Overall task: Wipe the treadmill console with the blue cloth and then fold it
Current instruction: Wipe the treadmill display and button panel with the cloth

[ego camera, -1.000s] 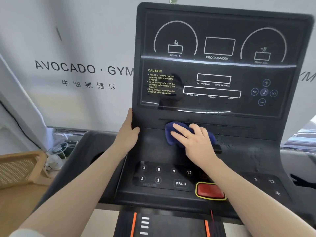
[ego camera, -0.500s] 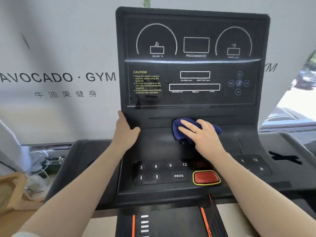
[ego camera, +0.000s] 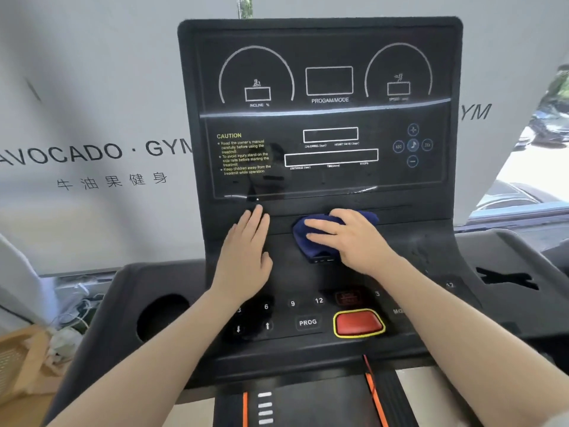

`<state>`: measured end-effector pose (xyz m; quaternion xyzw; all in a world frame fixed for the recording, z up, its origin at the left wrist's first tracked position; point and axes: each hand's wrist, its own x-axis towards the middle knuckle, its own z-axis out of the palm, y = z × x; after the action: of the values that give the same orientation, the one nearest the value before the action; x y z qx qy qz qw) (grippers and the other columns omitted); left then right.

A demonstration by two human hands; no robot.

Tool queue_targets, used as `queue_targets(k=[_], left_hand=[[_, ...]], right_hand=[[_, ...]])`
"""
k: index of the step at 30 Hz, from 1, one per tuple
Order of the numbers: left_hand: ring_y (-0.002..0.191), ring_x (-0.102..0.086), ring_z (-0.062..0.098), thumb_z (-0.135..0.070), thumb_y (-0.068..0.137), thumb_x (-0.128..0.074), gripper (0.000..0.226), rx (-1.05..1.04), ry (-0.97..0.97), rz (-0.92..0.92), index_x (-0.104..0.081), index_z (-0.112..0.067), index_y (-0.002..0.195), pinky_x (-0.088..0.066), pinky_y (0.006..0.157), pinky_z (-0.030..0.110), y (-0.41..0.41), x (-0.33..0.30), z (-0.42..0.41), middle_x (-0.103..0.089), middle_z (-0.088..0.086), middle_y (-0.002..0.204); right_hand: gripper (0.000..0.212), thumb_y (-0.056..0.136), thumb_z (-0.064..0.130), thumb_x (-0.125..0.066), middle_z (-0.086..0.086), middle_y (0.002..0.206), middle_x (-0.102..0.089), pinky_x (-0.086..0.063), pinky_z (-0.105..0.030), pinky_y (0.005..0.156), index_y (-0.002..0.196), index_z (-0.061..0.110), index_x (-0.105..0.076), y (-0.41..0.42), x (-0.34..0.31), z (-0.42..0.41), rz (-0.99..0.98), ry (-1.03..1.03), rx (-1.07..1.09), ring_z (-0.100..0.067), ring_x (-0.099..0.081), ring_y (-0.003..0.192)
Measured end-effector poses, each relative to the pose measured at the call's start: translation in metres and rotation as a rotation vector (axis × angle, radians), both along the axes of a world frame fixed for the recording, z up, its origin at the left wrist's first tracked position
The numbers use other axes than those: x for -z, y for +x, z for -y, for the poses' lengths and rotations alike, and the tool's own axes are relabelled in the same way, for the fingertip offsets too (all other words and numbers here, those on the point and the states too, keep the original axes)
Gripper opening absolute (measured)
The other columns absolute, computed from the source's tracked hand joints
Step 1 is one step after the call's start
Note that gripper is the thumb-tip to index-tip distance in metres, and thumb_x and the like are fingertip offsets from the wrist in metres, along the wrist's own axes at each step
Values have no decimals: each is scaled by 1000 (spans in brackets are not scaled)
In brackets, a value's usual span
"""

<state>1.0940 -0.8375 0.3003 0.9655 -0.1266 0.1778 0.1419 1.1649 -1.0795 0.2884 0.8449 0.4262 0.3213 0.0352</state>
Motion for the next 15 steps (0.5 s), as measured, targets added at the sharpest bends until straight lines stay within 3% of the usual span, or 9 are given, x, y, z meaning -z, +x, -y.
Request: queue_targets(k=[3, 4, 5, 7, 9, 15], left_hand=[[134, -36, 33, -13, 76, -50, 64, -4, 87, 22, -39, -3, 138, -28, 108, 45, 6, 3, 18, -37, 13, 146], [134, -35, 33, -13, 76, -53, 65, -10, 108, 24, -38, -4, 139, -26, 108, 43, 6, 5, 23, -37, 13, 147], [134, -35, 33, -14, 75, -55, 67, -22, 123, 30, -39, -4, 139, -26, 108, 43, 6, 8, 27, -37, 13, 146], [132, -38, 34, -17, 72, -53, 68, -63, 145, 39, -41, -3, 137, -29, 107, 44, 6, 11, 34, -41, 13, 144], [130, -41, 34, -20, 69, -52, 69, -96, 146, 40, -43, -2, 136, -31, 105, 45, 5, 11, 38, -44, 14, 141], [123, -49, 33, -17, 68, -53, 63, -154, 149, 68, -50, -1, 129, -40, 98, 45, 5, 8, 44, -52, 14, 134]], right_hand=[[54, 69, 7, -35, 8, 124, -62, -52, -46, 78, 106, 21, -72, -1, 5, 53, -60, 107, 83, -28, -43, 96], [56, 69, 7, -31, 7, 123, -63, -51, -45, 79, 105, 20, -72, -2, 7, 63, -79, 141, 101, -27, -42, 94], [54, 68, 4, -35, 5, 122, -64, -51, -45, 79, 104, 19, -73, -4, 6, 66, -87, 165, 111, -28, -43, 93], [49, 57, -5, -60, 0, 117, -67, -52, -45, 78, 99, 16, -74, -6, 3, 57, -56, 166, 99, -32, -51, 91], [62, 39, -7, -76, -2, 115, -68, -53, -45, 77, 97, 14, -75, -7, 2, 33, -50, 117, 37, -36, -61, 87], [68, 37, 6, -87, 1, 117, -67, -55, -41, 74, 102, 18, -74, -4, 1, -8, -132, 21, -133, -34, -65, 87]])
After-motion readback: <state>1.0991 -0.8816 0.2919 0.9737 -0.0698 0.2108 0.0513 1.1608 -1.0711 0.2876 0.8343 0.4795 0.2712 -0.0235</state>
